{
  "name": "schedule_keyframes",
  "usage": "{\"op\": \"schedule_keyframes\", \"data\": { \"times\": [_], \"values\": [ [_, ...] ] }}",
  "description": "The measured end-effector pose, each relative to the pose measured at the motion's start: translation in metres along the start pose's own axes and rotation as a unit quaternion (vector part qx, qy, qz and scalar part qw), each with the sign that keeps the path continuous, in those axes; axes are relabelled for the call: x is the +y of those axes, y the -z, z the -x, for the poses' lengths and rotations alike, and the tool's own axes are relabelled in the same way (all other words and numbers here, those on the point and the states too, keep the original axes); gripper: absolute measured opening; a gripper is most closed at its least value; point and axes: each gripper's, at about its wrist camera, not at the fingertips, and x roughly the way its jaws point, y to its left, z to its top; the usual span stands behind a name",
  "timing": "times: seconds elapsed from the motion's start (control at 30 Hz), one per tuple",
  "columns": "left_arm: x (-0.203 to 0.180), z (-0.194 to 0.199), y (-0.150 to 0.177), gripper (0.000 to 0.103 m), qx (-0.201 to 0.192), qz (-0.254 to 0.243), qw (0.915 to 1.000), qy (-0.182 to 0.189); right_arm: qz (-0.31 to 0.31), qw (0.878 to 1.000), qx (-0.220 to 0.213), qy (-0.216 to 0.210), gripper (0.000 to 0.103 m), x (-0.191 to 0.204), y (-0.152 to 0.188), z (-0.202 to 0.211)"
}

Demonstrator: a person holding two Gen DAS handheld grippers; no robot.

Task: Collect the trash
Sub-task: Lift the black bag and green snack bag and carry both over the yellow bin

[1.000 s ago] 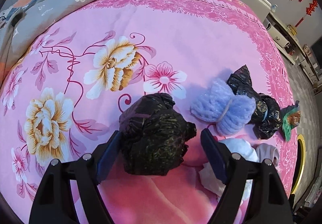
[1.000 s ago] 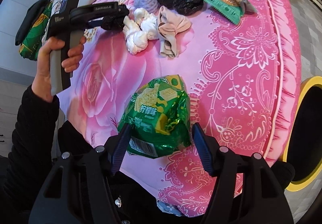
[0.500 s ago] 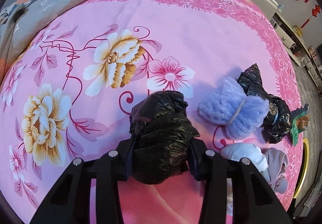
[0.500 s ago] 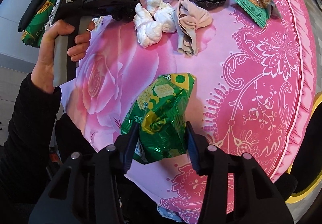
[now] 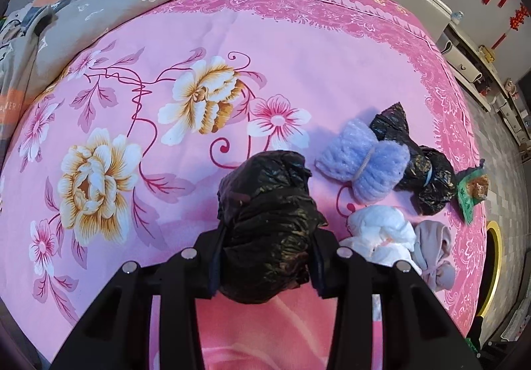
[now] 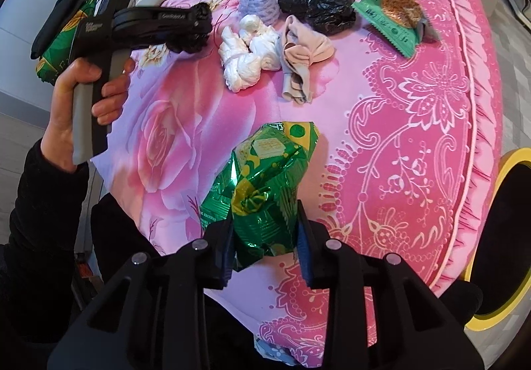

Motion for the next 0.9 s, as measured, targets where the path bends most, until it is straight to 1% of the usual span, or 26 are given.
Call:
{"op": "schedule_keyframes", "data": {
  "times": [0.33,0.47,0.6,0.7,0.9],
  "values": [
    [-0.009,0.029,0.029,0.038,-0.009,-0.015,0.9998,0.006,-0.026,0.999,-0.039,0.013,0.030,-0.016,0.014,0.032],
    [-0.019,0.043,0.038,0.038,-0.014,-0.020,0.9996,0.017,-0.037,0.998,-0.053,0.015,0.030,-0.025,0.022,0.046],
    [-0.035,0.056,0.047,0.038,-0.018,-0.034,0.9990,0.023,-0.050,0.996,-0.067,0.018,0.030,-0.036,0.029,0.060],
    [-0.050,0.065,0.054,0.038,-0.019,-0.043,0.9983,0.036,-0.060,0.995,-0.079,0.022,0.030,-0.043,0.035,0.070],
    [-0.090,0.083,0.069,0.038,-0.026,-0.077,0.9952,0.055,-0.081,0.991,-0.102,0.027,0.030,-0.061,0.049,0.092]
  ]
}}
